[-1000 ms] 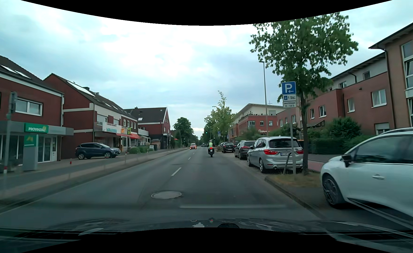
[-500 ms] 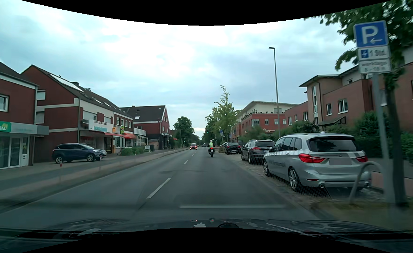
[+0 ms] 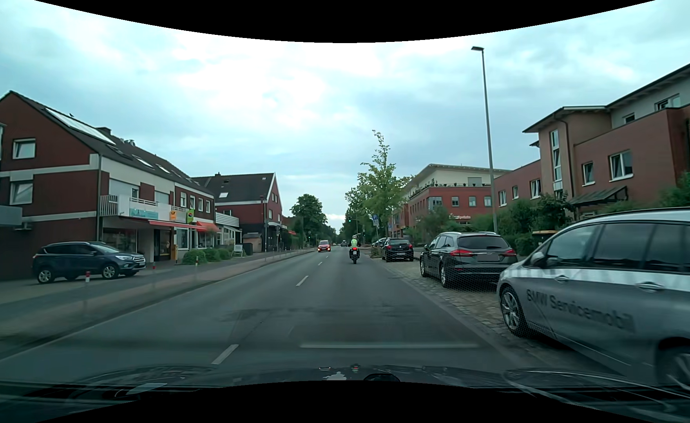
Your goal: Follow the waypoints while adhering to traffic rules and regulations
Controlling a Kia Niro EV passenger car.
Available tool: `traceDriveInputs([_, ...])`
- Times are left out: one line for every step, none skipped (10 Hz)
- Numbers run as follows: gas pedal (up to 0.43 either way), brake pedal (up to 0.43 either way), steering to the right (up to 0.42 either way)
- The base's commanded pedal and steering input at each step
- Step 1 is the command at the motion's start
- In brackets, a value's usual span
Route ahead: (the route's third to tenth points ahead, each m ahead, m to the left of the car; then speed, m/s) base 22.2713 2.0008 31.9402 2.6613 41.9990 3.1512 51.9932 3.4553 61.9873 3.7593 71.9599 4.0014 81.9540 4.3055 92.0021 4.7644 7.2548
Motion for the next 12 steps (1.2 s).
traceDriveInputs([0.138, 0.000, -0.012])
traceDriveInputs([0.138, 0.000, -0.012])
traceDriveInputs([0.138, 0.000, -0.012])
traceDriveInputs([0.138, 0.000, -0.012])
traceDriveInputs([0.138, 0.000, -0.012])
traceDriveInputs([0.138, 0.000, -0.012])
traceDriveInputs([0.138, 0.000, -0.013])
traceDriveInputs([0.138, 0.000, -0.012])
traceDriveInputs([0.138, 0.000, -0.012])
traceDriveInputs([0.150, 0.000, -0.013])
traceDriveInputs([0.150, 0.000, -0.013])
traceDriveInputs([0.150, 0.000, -0.013])
